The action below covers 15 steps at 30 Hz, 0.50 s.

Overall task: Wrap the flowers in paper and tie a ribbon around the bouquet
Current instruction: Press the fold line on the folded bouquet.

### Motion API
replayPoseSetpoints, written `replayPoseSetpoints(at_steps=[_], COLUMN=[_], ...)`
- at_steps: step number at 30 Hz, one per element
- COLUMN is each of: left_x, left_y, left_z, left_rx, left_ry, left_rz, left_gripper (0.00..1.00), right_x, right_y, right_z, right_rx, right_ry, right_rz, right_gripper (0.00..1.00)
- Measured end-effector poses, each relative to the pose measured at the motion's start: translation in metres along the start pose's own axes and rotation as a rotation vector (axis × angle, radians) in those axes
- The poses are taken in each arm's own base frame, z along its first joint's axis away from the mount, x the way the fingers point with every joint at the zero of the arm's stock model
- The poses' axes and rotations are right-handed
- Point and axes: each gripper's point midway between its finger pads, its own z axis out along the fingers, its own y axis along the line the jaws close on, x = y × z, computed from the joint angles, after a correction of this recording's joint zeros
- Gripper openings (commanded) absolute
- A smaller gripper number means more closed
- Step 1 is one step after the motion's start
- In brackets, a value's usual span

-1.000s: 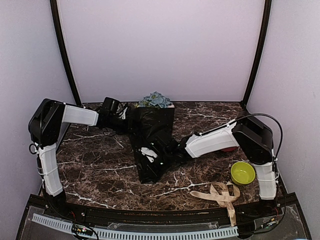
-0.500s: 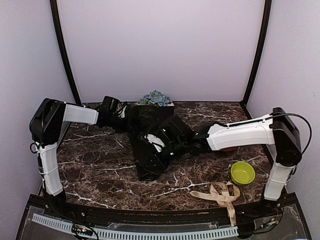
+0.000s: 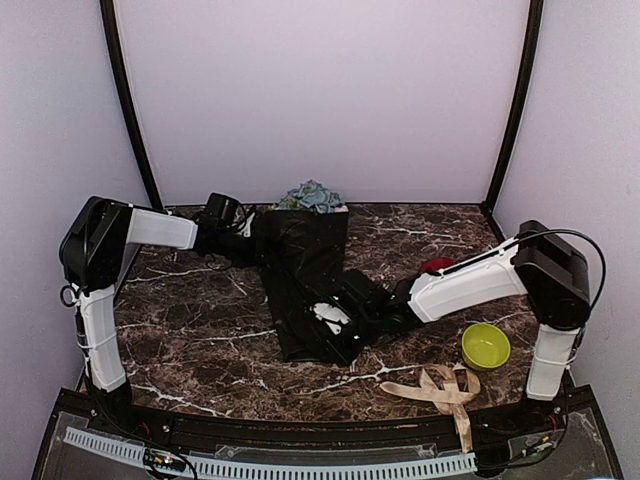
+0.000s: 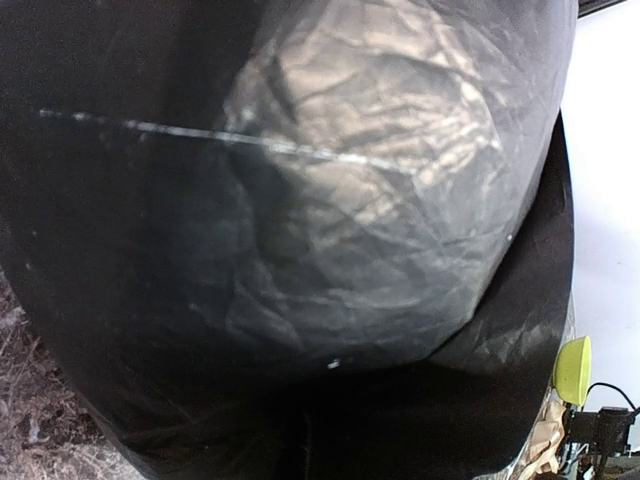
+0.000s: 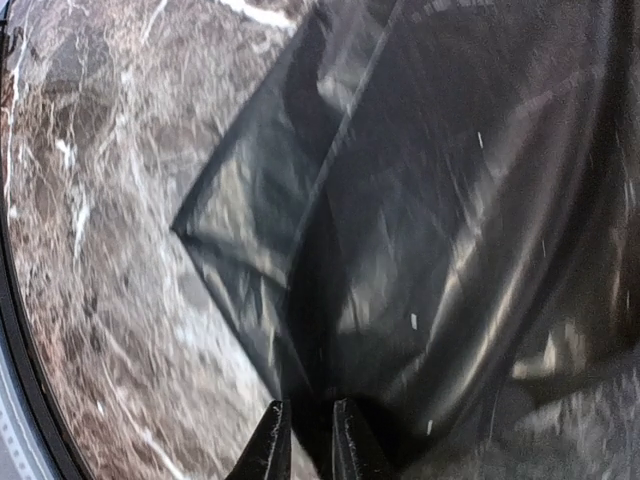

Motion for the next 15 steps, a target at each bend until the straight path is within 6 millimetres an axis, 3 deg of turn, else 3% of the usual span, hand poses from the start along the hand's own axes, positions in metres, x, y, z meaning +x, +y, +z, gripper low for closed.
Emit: replayPoseSetpoints(at_steps=[4,8,11,15], left_x=[0.001,0.001,0.001,0.001], left_y=[0.0,0.0,0.0,0.0], left_z=[0.0,0.0,0.0,0.0], left_rx=[0.003,0.002,0.002,0.001], left_ry=[0.005,0.003,0.003,0.003], left_rz=[0.001,0.005,0.007,0.009], left_gripper=[0.0,0.0,0.0,0.03], right_x=[0.02,0.023,0.009,-0.037], right_y=[0.001,0.011,0.02,0.025], right_z=[-0.017,-0.034,-0.043,-0.045], right_rx=[0.004,-0.024,-0.053,-0.064], right_ry=[0.032,0.047,0.019,-0.06], right_rz=[0.007,-0.005,-0.021,-0.028], right_gripper=[0.16,0.17,0.17,0.18])
